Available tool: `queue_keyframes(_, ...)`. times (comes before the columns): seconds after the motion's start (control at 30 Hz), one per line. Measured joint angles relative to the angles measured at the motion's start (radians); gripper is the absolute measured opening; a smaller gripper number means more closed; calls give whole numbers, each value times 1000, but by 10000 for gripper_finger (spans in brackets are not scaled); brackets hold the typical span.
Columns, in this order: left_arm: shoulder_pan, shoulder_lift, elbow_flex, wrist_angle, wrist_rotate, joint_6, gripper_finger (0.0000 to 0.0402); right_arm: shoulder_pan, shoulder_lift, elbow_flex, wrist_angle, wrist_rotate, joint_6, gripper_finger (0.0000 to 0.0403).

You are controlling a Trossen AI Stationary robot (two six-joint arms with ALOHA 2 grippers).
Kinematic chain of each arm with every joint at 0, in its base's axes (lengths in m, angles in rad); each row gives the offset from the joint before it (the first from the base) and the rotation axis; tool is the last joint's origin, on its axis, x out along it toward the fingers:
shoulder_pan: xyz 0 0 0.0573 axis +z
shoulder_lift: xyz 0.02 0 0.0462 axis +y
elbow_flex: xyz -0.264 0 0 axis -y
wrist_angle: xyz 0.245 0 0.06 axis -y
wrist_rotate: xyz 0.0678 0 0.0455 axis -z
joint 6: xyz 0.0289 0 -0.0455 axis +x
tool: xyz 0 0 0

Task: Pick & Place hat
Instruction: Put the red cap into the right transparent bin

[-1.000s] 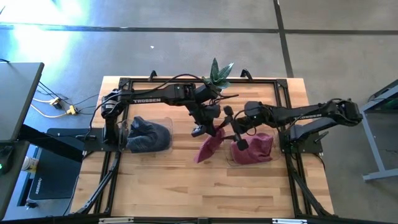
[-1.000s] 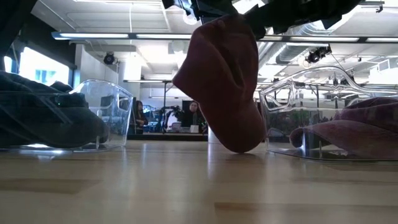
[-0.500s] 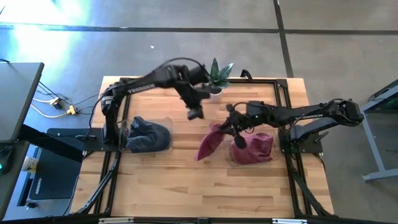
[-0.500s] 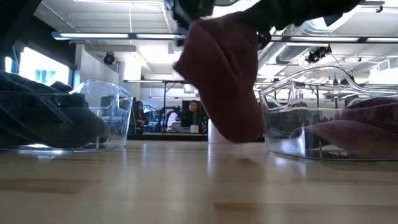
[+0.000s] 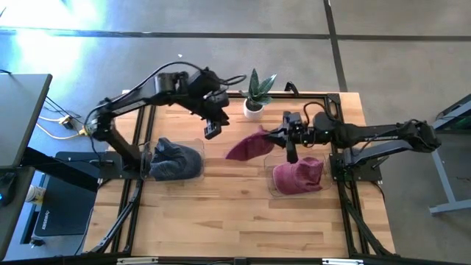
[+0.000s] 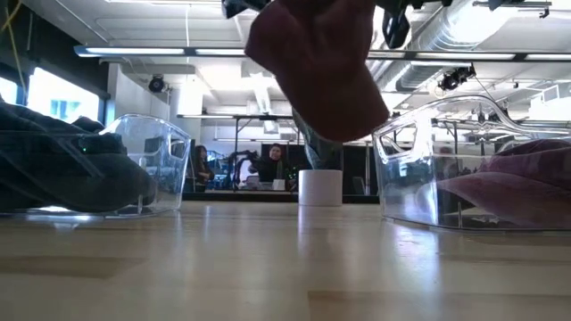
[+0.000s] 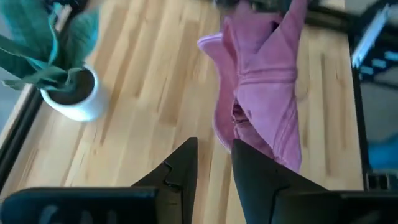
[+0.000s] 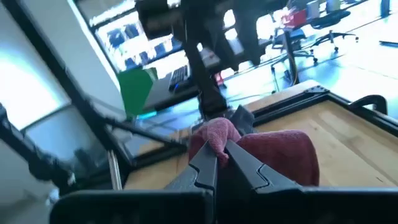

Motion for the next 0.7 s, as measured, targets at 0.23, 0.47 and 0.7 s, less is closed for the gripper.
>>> queue_keyframes(0.23,23,-230,-500,475,4,-24,95,4,-45,0,1,73,68,6)
queue_keyframes(0.47,30,-252,-832,1067,320,-104,95,45,-21,0,61,113,107,4)
queue_keyframes(0.7,11,-151,-861,1314,729,-160,95,108,-20,0,84,246,156,5)
